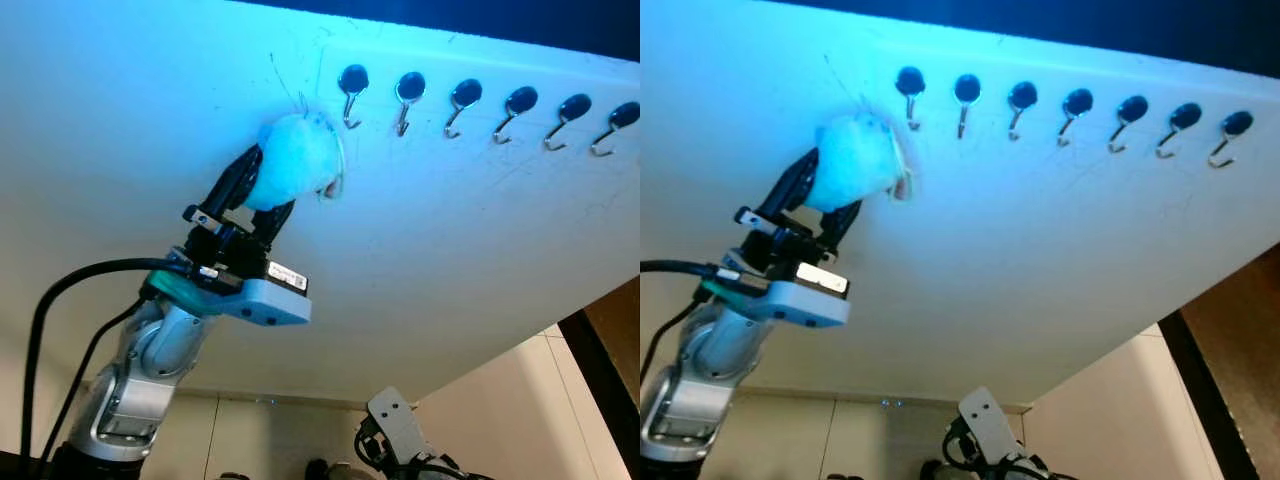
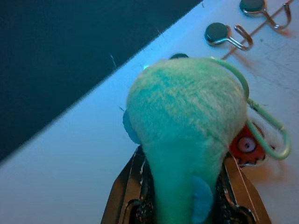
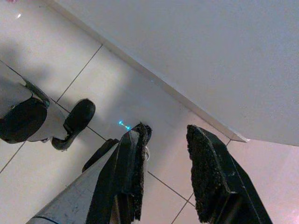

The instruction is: Hang keys on a hook

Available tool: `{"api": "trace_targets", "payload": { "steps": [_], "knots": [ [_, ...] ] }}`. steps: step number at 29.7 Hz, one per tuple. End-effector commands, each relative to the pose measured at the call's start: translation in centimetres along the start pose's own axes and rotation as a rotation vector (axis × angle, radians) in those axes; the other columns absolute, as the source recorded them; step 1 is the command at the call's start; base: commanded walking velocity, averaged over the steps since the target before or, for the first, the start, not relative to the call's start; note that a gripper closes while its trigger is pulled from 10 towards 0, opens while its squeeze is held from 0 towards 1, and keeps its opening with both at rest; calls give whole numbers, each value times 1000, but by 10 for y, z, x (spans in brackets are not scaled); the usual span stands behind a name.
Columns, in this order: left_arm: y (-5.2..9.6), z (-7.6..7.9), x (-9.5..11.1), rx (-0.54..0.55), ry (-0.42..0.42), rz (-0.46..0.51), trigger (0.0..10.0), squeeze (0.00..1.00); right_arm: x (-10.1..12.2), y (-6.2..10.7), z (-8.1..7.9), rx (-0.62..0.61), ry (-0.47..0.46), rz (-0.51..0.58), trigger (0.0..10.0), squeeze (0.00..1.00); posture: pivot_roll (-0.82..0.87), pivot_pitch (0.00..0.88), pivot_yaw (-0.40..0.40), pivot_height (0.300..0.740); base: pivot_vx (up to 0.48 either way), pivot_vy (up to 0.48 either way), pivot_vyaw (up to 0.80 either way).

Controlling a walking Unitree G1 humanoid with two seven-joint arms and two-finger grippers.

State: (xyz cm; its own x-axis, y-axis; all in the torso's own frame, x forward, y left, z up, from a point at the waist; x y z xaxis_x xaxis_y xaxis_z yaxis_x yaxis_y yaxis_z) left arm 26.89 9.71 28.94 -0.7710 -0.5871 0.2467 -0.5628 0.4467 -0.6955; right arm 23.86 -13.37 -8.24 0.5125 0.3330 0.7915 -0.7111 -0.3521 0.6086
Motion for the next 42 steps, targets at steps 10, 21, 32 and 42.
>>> {"api": "trace_targets", "payload": {
  "steps": [10, 21, 32, 42],
  "knots": [
    [-23, 16, -4, -62, -38, -42, 10000, 0, -14, 4, -2, -2, -9, -41, 10000, 0, -50, 125, -40, 740, 0, 0, 0],
    [-34, 13, -6, -35, -44, -54, 10000, 0, -15, 5, -2, -10, -15, -42, 10000, 0, -57, 122, -31, 740, 0, 0, 0],
    [0, 75, -8, -389, -107, -4, 10000, 0, -26, 9, -5, -11, -16, -73, 10000, 0, -55, 137, -22, 740, 0, 0, 0],
    [-7, 69, -22, -328, -111, -118, 10000, 0, -28, 9, -9, -14, -32, -78, 10000, 0, -55, 149, -7, 740, 0, 0, 0]
  ]
}}
Point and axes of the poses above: a point about 5 cm out from each wrist's last joint towards the gripper, its own y axis pointing back from the gripper into the wrist, its own x axis along the axis of the wrist's last joint, z = x × y, the point moved 4 cm from there along -y, pointing out of the wrist towards the gripper, and after that the axes turned 4 degrees about -y, right-handed, at the moved point
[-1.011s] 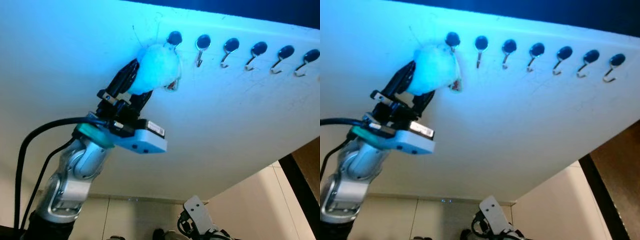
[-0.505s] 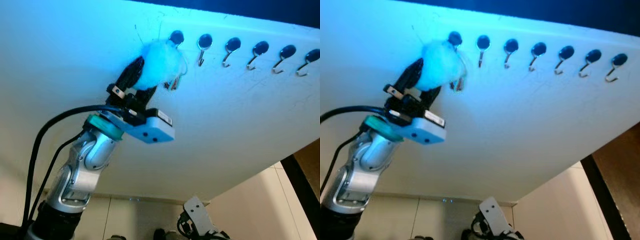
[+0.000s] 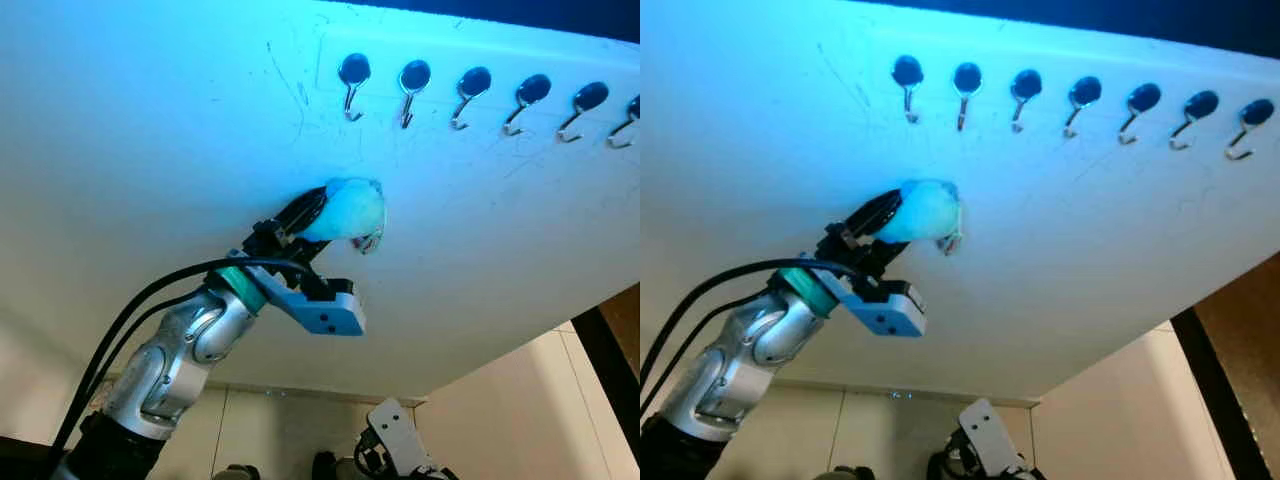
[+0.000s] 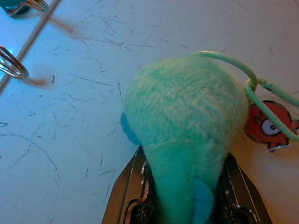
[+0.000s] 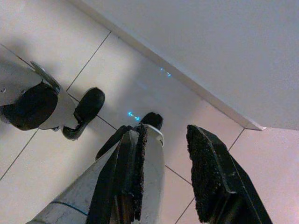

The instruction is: Hang keys on a hook

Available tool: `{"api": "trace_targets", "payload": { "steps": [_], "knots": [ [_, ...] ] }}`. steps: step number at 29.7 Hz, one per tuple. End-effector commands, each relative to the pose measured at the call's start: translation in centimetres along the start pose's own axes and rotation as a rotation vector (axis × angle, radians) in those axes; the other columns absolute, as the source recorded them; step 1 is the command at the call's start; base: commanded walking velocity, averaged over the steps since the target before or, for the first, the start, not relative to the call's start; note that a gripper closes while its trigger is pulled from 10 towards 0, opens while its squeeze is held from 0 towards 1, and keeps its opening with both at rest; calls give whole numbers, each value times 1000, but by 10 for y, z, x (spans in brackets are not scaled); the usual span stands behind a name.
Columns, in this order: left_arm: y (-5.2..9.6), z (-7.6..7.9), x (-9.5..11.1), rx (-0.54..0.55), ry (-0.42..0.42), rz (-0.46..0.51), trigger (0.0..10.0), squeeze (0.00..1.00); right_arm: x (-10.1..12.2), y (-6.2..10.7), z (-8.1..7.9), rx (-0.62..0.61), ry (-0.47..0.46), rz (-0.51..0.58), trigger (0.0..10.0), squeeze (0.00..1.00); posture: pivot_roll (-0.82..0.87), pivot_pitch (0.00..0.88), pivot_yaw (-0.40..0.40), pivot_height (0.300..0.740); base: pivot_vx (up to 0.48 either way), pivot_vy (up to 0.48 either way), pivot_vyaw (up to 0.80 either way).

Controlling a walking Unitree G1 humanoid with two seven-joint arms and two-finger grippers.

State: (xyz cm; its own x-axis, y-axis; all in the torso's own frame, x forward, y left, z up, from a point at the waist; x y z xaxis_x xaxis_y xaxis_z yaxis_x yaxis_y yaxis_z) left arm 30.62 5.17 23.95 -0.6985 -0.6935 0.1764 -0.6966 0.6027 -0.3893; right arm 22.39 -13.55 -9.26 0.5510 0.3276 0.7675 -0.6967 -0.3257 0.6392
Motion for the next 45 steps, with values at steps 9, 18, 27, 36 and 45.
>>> {"api": "trace_targets", "payload": {
  "steps": [9, 18, 27, 36, 45],
  "knots": [
    [13, -40, 7, 38, 1179, 22, 10000, 0, -19, 7, -4, -2, -11, -57, 10000, 0, -35, 156, -14, 740, 0, 0, 0],
    [40, -68, 46, -161, 1539, 354, 10000, 0, -17, 6, -1, 3, 10, -61, 10000, 0, -24, 162, -22, 740, 0, 0, 0],
    [35, -65, 37, -136, 1388, 266, 10000, 0, -18, 7, 1, -3, 10, -64, 10000, 0, -26, 170, -21, 740, 0, 0, 0],
    [6, -79, -7, 37, 1156, -4, 10000, 0, -23, 8, -4, 5, 11, -77, 10000, 0, -26, 170, -18, 740, 0, 0, 0],
    [13, -92, -5, 32, 1262, 53, 10000, 0, -24, 9, -1, -5, 8, -81, 10000, 0, -31, 171, -15, 740, 0, 0, 0]
  ]
}}
Point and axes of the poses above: a point about 5 cm out from each wrist's last joint towards the gripper, its own y axis pointing back from the gripper into the wrist, its own x axis along the axis of the wrist's last joint, z = x × y, the point moved 4 cm from there along -y, pointing out of the wrist towards the gripper, and after that the axes turned 4 degrees about -y, right-handed, at the moved point
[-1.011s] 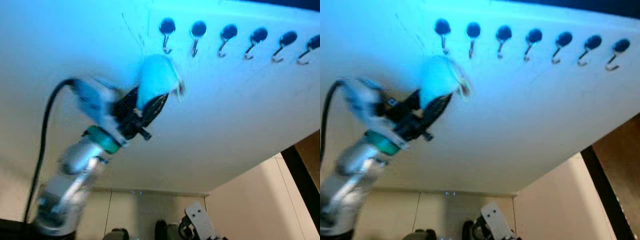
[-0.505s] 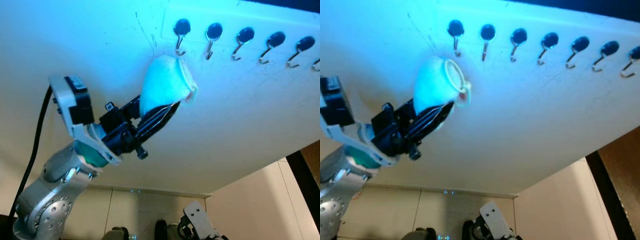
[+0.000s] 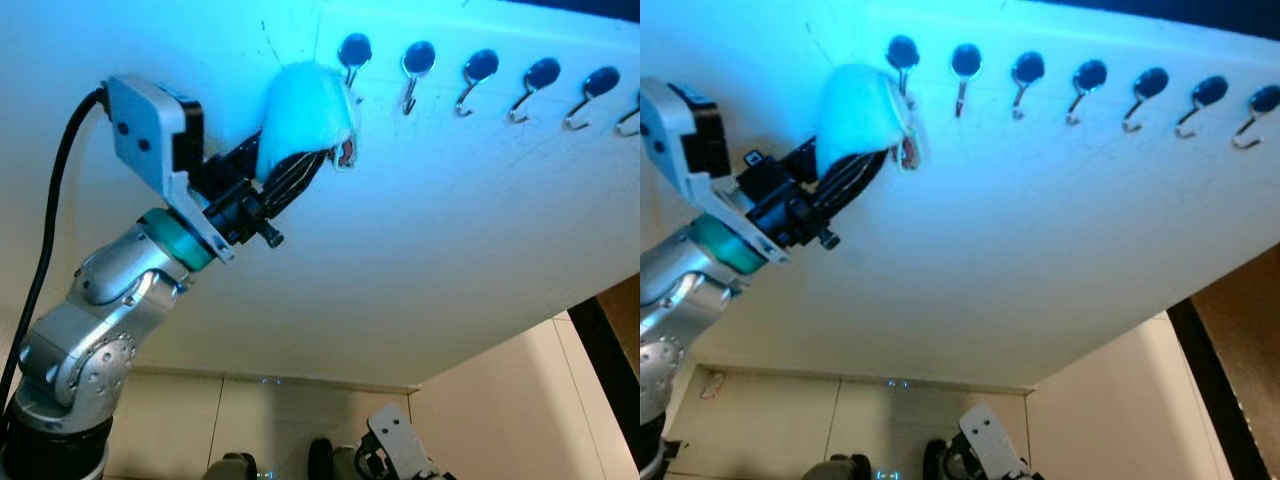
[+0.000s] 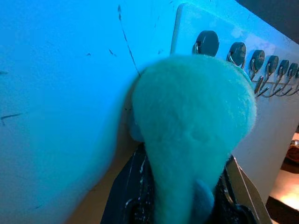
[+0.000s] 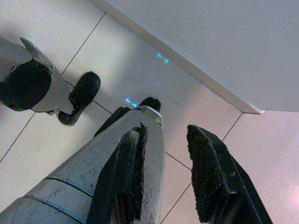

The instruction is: Hang keys on a hook

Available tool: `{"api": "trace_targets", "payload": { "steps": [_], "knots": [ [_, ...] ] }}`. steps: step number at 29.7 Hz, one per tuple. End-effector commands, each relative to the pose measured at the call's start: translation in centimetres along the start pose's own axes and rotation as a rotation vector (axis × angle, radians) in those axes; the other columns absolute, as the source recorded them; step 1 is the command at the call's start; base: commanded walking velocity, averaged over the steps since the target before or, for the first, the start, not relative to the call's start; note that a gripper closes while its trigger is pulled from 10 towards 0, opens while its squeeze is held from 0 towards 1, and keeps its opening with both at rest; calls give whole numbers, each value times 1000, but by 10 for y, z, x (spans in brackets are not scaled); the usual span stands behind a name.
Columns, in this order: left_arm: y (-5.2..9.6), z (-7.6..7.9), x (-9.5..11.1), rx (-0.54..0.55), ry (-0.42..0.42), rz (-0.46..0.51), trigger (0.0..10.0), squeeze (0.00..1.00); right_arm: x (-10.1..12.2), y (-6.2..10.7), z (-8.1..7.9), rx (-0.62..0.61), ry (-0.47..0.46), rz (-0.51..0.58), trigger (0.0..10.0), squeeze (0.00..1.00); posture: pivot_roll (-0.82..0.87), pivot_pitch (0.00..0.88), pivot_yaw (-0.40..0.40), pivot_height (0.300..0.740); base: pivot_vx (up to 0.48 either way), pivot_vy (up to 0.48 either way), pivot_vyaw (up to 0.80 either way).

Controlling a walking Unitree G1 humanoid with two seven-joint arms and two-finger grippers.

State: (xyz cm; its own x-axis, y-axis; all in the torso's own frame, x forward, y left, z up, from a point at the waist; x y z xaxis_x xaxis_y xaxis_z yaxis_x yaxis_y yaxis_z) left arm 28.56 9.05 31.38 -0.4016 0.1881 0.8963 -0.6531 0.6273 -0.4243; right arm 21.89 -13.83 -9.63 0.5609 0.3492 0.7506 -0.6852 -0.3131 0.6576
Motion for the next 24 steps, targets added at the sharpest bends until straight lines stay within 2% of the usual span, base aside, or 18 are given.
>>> {"api": "trace_targets", "payload": {
  "steps": [1, 2, 4, 5, 6, 8, 10, 12, 14, 16, 18, 24],
  "knots": [
    [5, -7, 5, 31, 12, 23, 10000, 0, -18, 7, -1, 0, -7, -58, 10000, 0, -31, 171, -15, 740, 0, 0, 0],
    [5, -7, 5, 31, 12, 23, 10000, 0, -18, 7, -1, 0, -7, -58, 10000, 0, -31, 171, -15, 740, 0, 0, 0],
    [16, 10, 2, -96, 53, 16, 10000, 0, -19, 7, -1, 1, -5, -59, 10000, 0, -28, 172, -19, 740, 0, 0, 0],
    [16, 10, 2, -96, 53, 16, 10000, 0, -19, 7, -1, 1, -5, -59, 10000, 0, -28, 172, -19, 740, 0, 0, 0],
    [23, 21, 0, -176, 57, 4, 10000, 0, -18, 7, -1, 3, -3, -59, 10000, 0, -25, 174, -21, 740, 0, 0, 0],
    [23, 21, 0, -176, 57, 4, 10000, 0, -18, 7, -1, 3, -3, -59, 10000, 0, -25, 174, -21, 740, 0, 0, 0],
    [28, 36, -2, -269, 49, -14, 10000, 0, -18, 6, -1, 7, 3, -59, 10000, 0, -21, 175, -26, 740, 0, 0, 0],
    [28, 36, -2, -269, 49, -14, 10000, 0, -18, 6, -1, 7, 3, -59, 10000, 0, -21, 175, -26, 740, 0, 0, 0],
    [18, 35, 0, -229, 15, 1, 10000, 0, -16, 6, 0, 10, 10, -58, 10000, 0, -20, 171, -31, 740, 0, 0, 0],
    [18, 35, 0, -229, 15, 1, 10000, 0, -16, 6, 0, 10, 10, -58, 10000, 0, -20, 171, -31, 740, 0, 0, 0],
    [6, 31, 4, -181, -2, 22, 10000, 0, -15, 6, 1, 10, 14, -57, 10000, 0, -20, 171, -31, 740, 0, 0, 0],
    [-7, 27, 11, -143, -6, 57, 10000, 0, -16, 6, 2, 7, 16, -58, 10000, 0, -26, 165, -30, 740, 0, 0, 0]
  ]
}}
Point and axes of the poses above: a point about 5 cm out from each wrist's last joint towards the gripper, its own y axis pointing back from the gripper into the wrist, its own x axis along the axis of the wrist's last joint, z = x × y, the point moved 4 cm from there along -y, pointing out of the wrist towards the gripper, and after that the axes turned 4 degrees about -y, right-handed, at the moved point
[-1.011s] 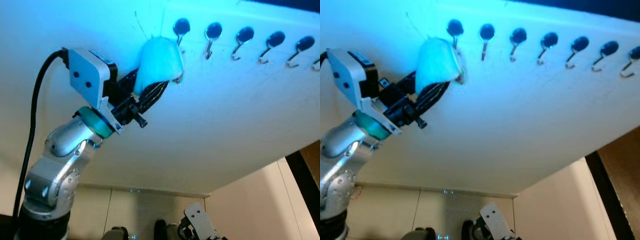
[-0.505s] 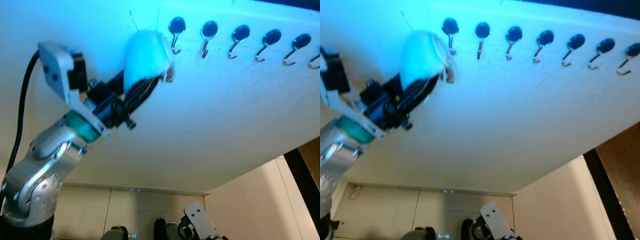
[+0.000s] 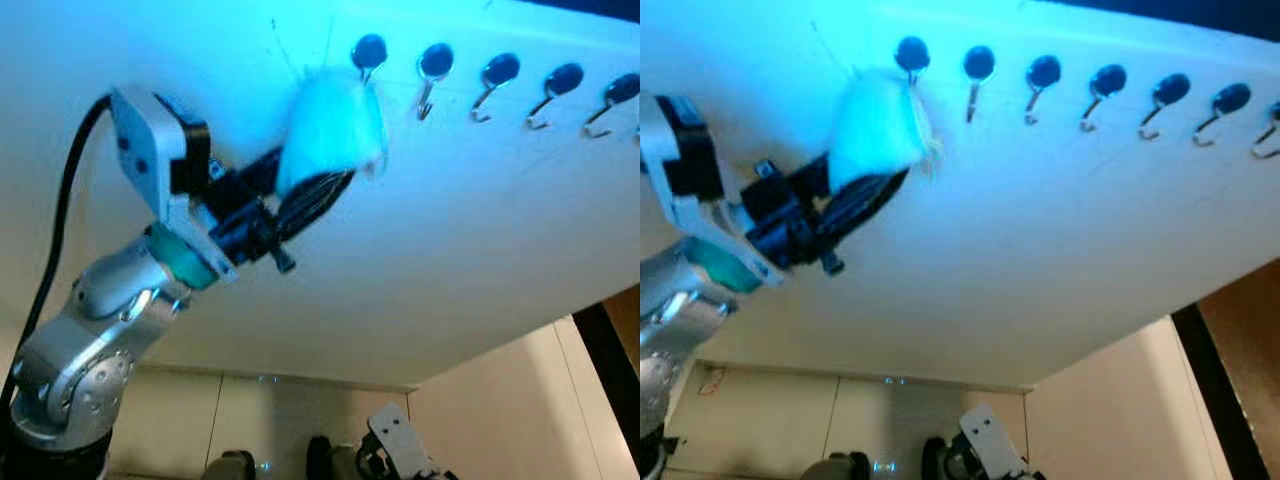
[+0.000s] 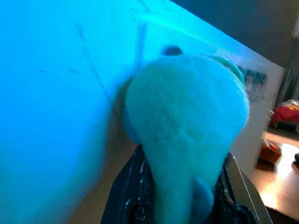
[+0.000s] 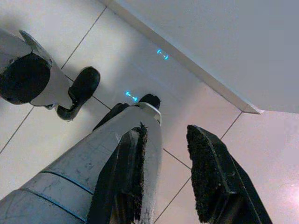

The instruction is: Hang keys on a hook

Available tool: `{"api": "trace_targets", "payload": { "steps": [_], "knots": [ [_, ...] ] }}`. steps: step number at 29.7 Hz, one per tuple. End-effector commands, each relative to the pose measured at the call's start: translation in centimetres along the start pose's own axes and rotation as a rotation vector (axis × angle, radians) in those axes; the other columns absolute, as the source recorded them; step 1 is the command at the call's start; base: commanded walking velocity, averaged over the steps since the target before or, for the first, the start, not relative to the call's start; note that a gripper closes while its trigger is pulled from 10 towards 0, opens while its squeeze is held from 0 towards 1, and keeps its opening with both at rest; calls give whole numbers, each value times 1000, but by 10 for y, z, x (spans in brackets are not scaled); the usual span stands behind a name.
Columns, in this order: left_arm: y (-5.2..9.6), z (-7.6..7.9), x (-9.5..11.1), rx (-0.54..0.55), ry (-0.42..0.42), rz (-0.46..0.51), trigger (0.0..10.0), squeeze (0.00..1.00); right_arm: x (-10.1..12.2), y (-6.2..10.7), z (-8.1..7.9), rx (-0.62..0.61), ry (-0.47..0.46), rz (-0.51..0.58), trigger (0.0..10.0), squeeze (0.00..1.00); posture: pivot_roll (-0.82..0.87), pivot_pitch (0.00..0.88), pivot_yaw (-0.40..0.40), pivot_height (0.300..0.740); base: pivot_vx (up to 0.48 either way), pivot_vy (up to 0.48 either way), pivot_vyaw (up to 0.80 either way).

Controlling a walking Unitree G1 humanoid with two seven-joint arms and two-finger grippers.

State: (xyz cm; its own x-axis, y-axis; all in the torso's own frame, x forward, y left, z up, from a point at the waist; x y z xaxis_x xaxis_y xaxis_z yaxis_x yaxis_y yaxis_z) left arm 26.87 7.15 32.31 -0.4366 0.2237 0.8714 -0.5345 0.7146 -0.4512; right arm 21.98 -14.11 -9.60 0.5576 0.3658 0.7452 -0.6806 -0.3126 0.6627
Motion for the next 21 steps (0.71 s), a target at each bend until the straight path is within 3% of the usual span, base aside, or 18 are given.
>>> {"api": "trace_targets", "payload": {
  "steps": [1, 14, 21],
  "knots": [
    [-5, 1, -1, 4, -5, 6, 10000, 0, -16, 5, -1, 4, -1, -53, 10000, 0, -26, 165, -30, 740, 0, 0, 0],
    [-1, 9, 4, -64, 7, 18, 10000, 0, -20, 7, -5, 0, -14, -65, 10000, 0, -34, 162, -17, 740, 0, 0, 0],
    [6, 22, 17, -159, 79, 73, 10000, 0, -21, 6, -5, 2, -12, -69, 10000, 0, -24, 168, -16, 740, 0, 0, 0]
  ]
}}
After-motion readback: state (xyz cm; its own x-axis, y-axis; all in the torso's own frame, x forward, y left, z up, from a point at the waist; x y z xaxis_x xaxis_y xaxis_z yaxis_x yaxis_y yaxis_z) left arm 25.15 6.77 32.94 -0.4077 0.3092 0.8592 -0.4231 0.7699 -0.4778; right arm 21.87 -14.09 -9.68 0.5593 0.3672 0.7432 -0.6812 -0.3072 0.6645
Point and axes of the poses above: a point about 5 cm out from each wrist's last joint towards the gripper, its own y axis pointing back from the gripper into the wrist, its own x axis along the axis of the wrist's last joint, z = x × y, the point moved 4 cm from there along -y, pointing out of the wrist towards the gripper, and after that the axes turned 4 degrees about -y, right-handed, at the moved point
